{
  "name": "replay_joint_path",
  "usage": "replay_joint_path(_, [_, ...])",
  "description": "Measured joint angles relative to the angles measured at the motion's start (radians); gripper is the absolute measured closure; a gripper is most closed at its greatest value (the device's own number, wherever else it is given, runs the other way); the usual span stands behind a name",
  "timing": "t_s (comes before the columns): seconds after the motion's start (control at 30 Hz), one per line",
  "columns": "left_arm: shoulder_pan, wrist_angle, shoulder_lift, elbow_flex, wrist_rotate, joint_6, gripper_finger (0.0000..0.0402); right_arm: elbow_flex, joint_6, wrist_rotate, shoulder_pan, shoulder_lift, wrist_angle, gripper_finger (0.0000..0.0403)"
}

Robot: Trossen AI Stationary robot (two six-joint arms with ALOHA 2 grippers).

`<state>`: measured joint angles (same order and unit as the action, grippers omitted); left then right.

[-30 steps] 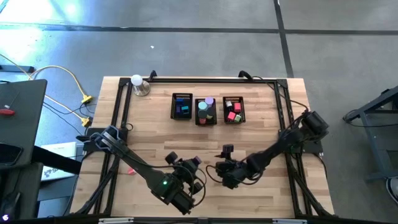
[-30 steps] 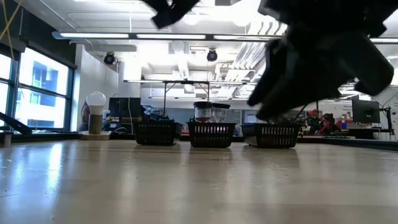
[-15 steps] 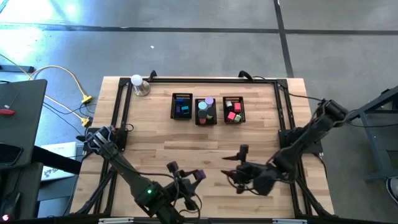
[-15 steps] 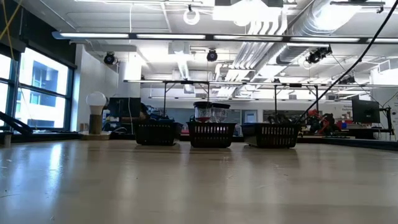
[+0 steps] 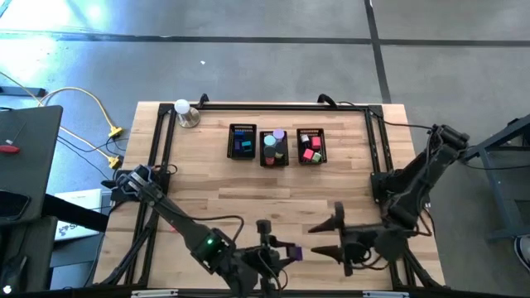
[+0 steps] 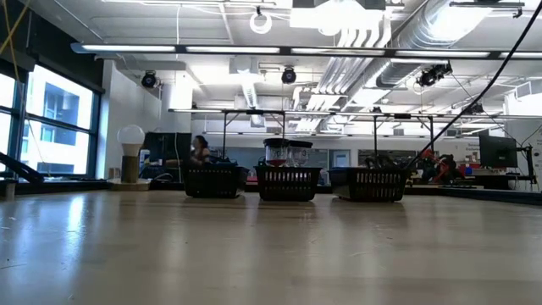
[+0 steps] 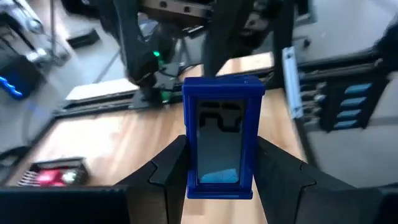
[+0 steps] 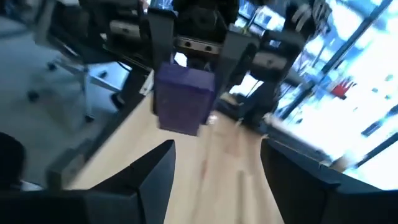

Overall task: Pick & Place Office items
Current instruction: Put the blue digital clock into the left black bin

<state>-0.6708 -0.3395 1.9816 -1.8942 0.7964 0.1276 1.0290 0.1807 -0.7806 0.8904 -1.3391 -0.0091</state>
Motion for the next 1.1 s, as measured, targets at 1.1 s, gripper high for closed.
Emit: replay_joint_path(1.1, [0.305, -0.292, -0.068, -0.001, -0.796, 0.579, 0.0256, 0.0, 0.505, 0.09, -0.08, -0.026, -0.147, 0.0177])
